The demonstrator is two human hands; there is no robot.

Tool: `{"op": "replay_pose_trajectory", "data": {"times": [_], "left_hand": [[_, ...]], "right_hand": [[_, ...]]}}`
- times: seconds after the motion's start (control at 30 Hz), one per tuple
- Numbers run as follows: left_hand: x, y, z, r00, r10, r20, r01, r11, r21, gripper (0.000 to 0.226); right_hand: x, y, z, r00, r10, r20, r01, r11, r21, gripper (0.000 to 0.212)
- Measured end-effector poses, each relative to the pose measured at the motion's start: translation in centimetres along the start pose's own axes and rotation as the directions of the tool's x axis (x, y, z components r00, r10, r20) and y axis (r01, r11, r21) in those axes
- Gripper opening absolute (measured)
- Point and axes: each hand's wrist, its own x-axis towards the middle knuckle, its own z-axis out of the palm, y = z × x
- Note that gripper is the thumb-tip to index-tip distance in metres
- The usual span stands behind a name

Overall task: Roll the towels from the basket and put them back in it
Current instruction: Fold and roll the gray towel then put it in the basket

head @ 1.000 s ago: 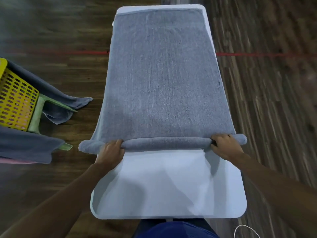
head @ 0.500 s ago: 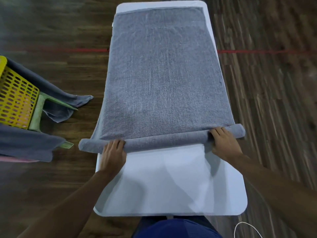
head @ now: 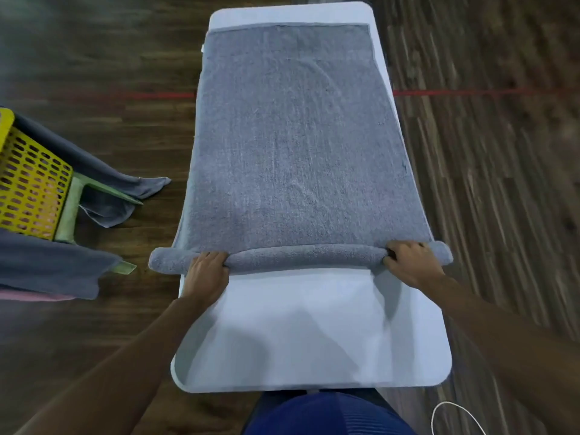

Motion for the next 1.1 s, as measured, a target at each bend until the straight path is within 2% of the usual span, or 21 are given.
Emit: {"op": "replay_pose_trajectory", "data": {"times": [0.07,0.17,0.27,0.3,0.37,0.43,0.5,0.6,0.77,0.87,1.0,1.1], "left_hand": [[0.2,0.2,-0.1,0.997,-0.026,0.079,0.025,1.000,0.014,0.033],[0.2,0.3,0.1,0.986,-0.059,0.155,0.046,0.996,0.081,0.023],[-0.5,-0.4,0.8,0.997,-0.076,0.003,0.074,0.986,0.152,0.016],[-0.9,-0.5,1.1,0.995,-0.077,-0.068,0.088,0.983,0.164,0.013],[-1.7,-0.4,1.2,0.986,-0.052,-0.157,0.077,0.985,0.155,0.012],[-2.7,-0.4,1.4,0.985,0.011,-0.171,0.018,0.986,0.167,0.026],[-3.7,-0.7,1.8,0.991,0.064,-0.115,-0.036,0.974,0.225,0.040],[-3.9,-1.0,2.1,0.997,0.052,-0.063,-0.034,0.965,0.260,0.049],[-3.5,-0.2,1.3,0.999,0.012,-0.047,-0.002,0.978,0.208,0.026],[-3.6,0.1,0.7,1.000,-0.001,0.014,-0.001,0.990,0.141,0.035],[-3.2,-0.1,0.4,0.992,-0.088,0.086,0.088,0.996,0.011,0.012],[-3.5,-0.8,0.8,0.997,-0.067,-0.032,0.068,0.997,0.034,0.020]], "right_hand": [[-0.7,0.0,0.4,0.997,0.035,0.073,-0.037,0.999,0.017,0.028],[-1.9,-0.1,0.8,0.982,0.062,0.178,-0.074,0.995,0.064,0.016],[-3.4,-0.1,1.8,0.979,0.051,0.197,-0.073,0.992,0.105,0.015],[-4.1,-0.1,2.3,0.988,0.039,0.147,-0.055,0.993,0.102,0.016],[-5.0,-0.1,3.5,0.997,-0.034,-0.067,0.035,0.999,0.014,0.025],[-5.6,0.0,4.6,0.960,-0.090,-0.266,0.074,0.995,-0.070,0.025],[-5.7,-0.2,4.9,0.939,-0.104,-0.326,0.091,0.994,-0.057,0.023],[-6.2,-0.5,5.0,0.953,-0.094,-0.288,0.101,0.995,0.009,0.028],[-6.6,-0.4,5.2,0.975,-0.092,-0.203,0.094,0.996,0.000,0.046],[-6.3,-0.1,4.4,0.990,-0.043,-0.137,0.046,0.999,0.017,0.037],[-6.0,-0.1,4.1,0.996,0.036,-0.080,-0.032,0.998,0.049,0.026],[-5.7,0.2,4.5,0.989,0.038,-0.142,-0.036,0.999,0.013,0.030]]}}
